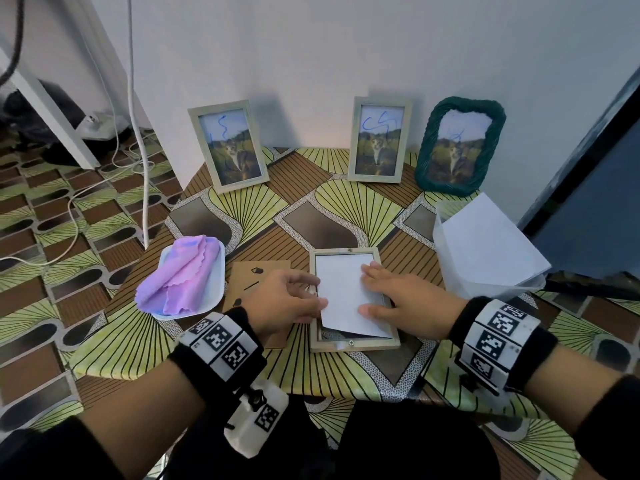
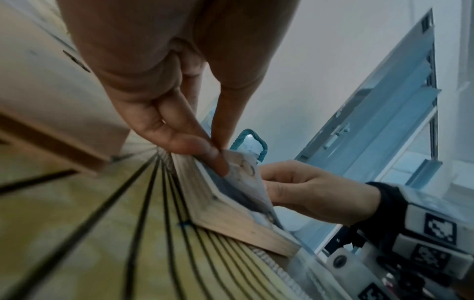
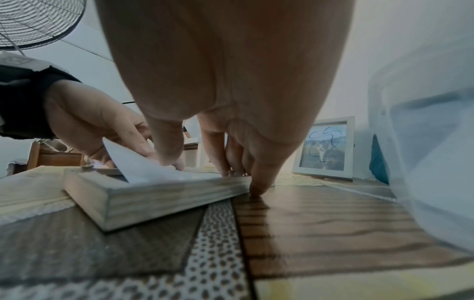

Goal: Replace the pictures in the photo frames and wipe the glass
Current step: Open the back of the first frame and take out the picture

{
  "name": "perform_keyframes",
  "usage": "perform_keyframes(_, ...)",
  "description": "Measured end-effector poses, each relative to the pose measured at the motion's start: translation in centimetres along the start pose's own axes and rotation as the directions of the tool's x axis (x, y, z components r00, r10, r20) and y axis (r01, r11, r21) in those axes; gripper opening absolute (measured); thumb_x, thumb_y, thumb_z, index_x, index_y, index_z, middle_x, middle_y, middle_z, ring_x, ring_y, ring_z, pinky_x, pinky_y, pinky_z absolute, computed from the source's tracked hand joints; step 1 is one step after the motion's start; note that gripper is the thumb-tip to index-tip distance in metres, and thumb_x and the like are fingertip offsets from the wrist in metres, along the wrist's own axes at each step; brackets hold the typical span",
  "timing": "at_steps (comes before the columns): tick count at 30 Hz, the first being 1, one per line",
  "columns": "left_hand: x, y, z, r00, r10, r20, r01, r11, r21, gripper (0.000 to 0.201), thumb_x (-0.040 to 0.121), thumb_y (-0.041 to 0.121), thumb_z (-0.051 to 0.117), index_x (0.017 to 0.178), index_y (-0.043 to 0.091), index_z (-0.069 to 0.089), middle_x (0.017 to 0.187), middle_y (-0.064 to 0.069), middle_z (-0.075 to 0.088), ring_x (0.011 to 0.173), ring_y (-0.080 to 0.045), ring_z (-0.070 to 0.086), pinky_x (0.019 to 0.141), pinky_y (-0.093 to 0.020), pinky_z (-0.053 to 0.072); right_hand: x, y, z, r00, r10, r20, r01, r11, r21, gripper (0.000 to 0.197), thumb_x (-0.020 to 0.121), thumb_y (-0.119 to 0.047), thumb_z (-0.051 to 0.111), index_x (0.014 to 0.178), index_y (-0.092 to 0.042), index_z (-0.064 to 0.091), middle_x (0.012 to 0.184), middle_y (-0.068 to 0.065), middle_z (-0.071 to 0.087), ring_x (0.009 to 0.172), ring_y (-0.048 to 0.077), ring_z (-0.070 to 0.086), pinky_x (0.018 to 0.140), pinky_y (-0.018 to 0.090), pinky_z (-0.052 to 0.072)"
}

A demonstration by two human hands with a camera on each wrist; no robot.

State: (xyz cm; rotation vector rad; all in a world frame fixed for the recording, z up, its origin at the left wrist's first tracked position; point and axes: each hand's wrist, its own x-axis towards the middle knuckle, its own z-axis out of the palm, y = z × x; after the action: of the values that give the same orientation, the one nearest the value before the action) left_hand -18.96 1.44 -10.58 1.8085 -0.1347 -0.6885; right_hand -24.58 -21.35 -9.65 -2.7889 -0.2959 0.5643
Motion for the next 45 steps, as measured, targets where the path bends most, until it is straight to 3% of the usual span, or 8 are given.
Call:
perform_keyframes(12,0.0,0.4,0.3,0.999,-0.008,0.041,0.005,0.998,0.066,0.052,0.075,0.006,0.082,0.121,0.010,0.057,0.081,-0.015,0.076,0.071,-0.017,0.073,0.058,-0.020,0.054,0.0,0.2,0.4,1.000,-0.015,-0.001,0.015,1.000,-0.002,0.087,0.094,-0.061,0.046,0.157,-0.010,0.015,0.165,0.004,0.001,0.152,0.012,-0.002,0.123,0.030,0.007)
perform_keyframes(19,-0.2,0.6,0.4,0.998,0.056,-0.003,-0.056,0.998,0.035,0.050,0.076,0.007,0.082,0.119,0.011,0.058,0.079,-0.013,0.076,0.075,-0.023,0.074,0.070,-0.031,0.060,-0.1,-0.4,0.4,1.000,0.002,0.008,-0.002,1.000,-0.030,0.086,0.094,-0.062,0.042,0.157,-0.010,0.014,0.165,0.007,0.000,0.152,0.015,-0.003,0.123,0.031,0.008)
perform_keyframes(23,0.1,1.4,0.5,0.994,0.105,-0.008,-0.103,0.989,0.107,0.051,0.075,0.003,0.080,0.119,0.019,0.060,0.093,-0.009,0.075,0.078,-0.023,0.074,0.075,-0.038,0.062,-0.1,-0.4,0.3,1.000,0.010,0.013,-0.010,1.000,-0.007,0.077,0.100,-0.054,0.038,0.157,-0.009,0.013,0.165,0.007,0.001,0.152,0.014,-0.003,0.119,0.026,0.002)
perform_keyframes(27,1.2,2.3,0.5,0.995,0.095,0.000,-0.095,0.993,0.067,0.045,0.083,-0.003,0.071,0.123,0.010,0.056,0.101,-0.010,0.069,0.066,-0.018,0.070,0.061,-0.026,0.059,-0.2,0.1,0.3,1.000,0.004,-0.017,-0.002,0.997,0.076,0.072,0.101,-0.051,0.040,0.156,-0.012,0.016,0.165,0.002,0.004,0.151,0.009,-0.001,0.117,0.021,0.001)
perform_keyframes(34,2.2,2.6,-1.1,0.990,0.142,-0.010,-0.137,0.970,0.203,0.047,0.077,0.000,0.078,0.118,0.016,0.065,0.108,0.002,0.066,0.089,-0.014,0.070,0.068,-0.027,0.060,-0.1,0.8,0.6,0.997,-0.017,-0.074,0.033,0.977,0.209,0.067,0.101,-0.044,0.047,0.155,-0.015,0.022,0.164,-0.003,0.011,0.149,0.004,0.003,0.118,0.020,0.005)
perform_keyframes(38,1.4,2.7,-2.3,0.971,0.224,-0.080,-0.192,0.938,0.290,0.053,0.074,0.002,0.080,0.120,0.024,0.067,0.110,0.009,0.068,0.097,-0.013,0.069,0.088,-0.039,0.058,0.4,0.6,0.5,0.994,-0.029,-0.104,0.056,0.962,0.266,0.068,0.099,-0.046,0.049,0.155,-0.018,0.023,0.164,-0.005,0.012,0.149,0.003,0.007,0.116,0.018,0.006)
perform_keyframes(41,0.5,3.4,-3.0,0.944,0.303,-0.131,-0.257,0.923,0.288,0.052,0.075,0.002,0.078,0.118,0.029,0.066,0.116,0.009,0.066,0.082,-0.020,0.074,0.084,-0.041,0.060,0.4,0.0,0.2,0.984,-0.042,-0.171,0.097,0.941,0.324,0.062,0.098,-0.046,0.051,0.153,-0.026,0.030,0.158,-0.014,0.026,0.143,-0.003,0.021,0.111,0.014,0.016)
perform_keyframes(45,-0.5,4.8,-3.3,0.879,0.435,-0.196,-0.384,0.888,0.251,0.050,0.080,0.001,0.074,0.122,0.028,0.065,0.116,0.011,0.064,0.073,-0.018,0.074,0.067,-0.030,0.061,-0.5,-1.1,-0.4,0.915,0.079,-0.397,0.126,0.877,0.464,0.048,0.096,-0.046,0.054,0.141,-0.030,0.049,0.134,-0.021,0.054,0.112,-0.012,0.049,0.093,0.011,0.042)
